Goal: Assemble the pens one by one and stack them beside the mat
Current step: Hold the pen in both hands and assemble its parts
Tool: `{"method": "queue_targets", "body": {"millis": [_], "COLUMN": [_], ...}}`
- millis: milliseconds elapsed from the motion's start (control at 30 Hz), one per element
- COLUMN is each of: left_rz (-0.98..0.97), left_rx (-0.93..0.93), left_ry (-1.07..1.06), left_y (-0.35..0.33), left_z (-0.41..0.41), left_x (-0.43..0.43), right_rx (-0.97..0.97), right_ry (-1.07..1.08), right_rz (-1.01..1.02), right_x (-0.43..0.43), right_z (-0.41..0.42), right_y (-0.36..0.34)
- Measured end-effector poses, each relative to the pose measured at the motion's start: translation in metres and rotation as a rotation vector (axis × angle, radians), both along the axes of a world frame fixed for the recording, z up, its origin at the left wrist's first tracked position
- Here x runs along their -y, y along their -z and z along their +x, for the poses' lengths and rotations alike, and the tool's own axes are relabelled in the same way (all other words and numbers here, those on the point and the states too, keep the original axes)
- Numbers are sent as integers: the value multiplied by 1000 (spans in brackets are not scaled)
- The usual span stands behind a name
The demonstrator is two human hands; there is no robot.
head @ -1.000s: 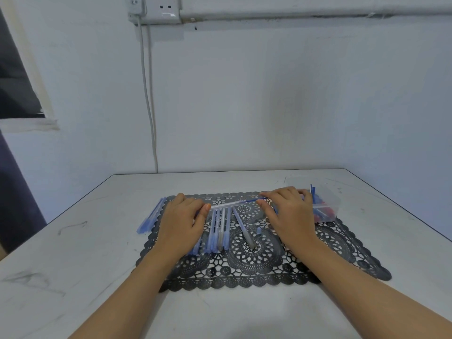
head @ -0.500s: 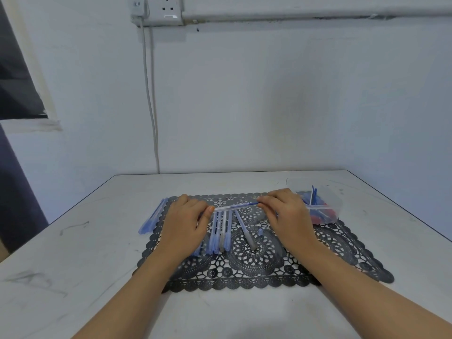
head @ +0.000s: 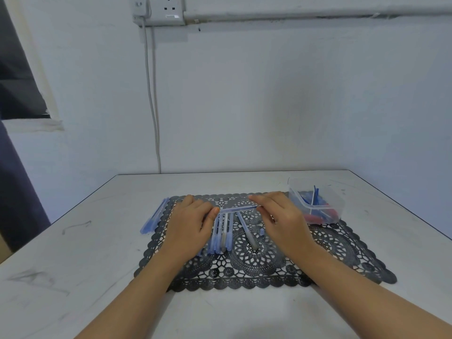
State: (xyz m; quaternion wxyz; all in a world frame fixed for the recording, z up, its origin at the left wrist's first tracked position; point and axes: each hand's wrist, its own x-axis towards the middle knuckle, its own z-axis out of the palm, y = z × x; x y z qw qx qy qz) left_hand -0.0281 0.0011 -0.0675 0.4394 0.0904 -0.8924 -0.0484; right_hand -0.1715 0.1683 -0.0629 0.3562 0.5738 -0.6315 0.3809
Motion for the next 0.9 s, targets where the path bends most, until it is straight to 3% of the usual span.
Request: {"method": "queue_targets", "body": {"millis": [567,900], "left_rz": [17,34], "left_rx": [10,0], "left_ry": [-4,9], "left_y": [-2,-3], "left_z": [1,1], "left_x": [-3,-4], "right_rx": [252,614], "right_ry": [-194,-299], "right_rz": [-65,-114], "right_x": [3,2], "right_z": [7,17], "right_y": [1,-2]}}
